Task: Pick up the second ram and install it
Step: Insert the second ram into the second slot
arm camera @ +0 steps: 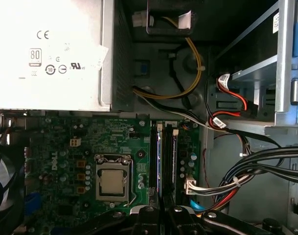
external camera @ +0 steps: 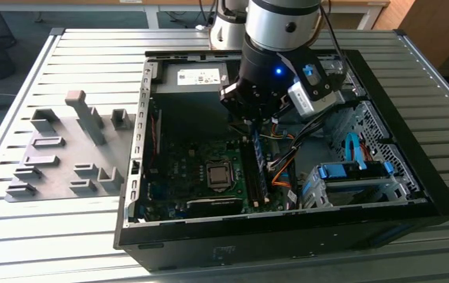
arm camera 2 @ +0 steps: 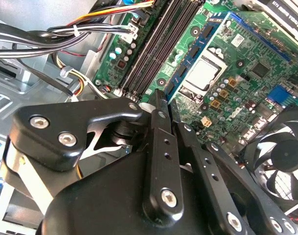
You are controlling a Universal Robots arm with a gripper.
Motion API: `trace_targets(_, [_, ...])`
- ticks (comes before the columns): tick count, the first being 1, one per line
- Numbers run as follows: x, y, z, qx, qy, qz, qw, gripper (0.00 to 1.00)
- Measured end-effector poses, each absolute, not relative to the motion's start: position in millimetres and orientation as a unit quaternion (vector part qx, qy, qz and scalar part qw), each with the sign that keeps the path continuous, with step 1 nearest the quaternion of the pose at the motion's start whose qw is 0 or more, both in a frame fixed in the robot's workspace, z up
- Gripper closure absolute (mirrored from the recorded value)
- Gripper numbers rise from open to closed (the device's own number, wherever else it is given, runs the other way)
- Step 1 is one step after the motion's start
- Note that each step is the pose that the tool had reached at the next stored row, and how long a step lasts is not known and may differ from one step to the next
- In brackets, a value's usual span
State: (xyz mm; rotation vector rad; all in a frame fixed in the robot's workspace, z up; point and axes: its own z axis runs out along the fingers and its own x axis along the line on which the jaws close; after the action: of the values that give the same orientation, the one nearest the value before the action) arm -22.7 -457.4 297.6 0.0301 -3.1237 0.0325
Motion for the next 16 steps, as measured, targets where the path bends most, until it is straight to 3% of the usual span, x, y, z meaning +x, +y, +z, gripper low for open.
trace_targets(16, [-22.7,-464.1,291.8,0.009,-1.000,0.011,0.009,0.86])
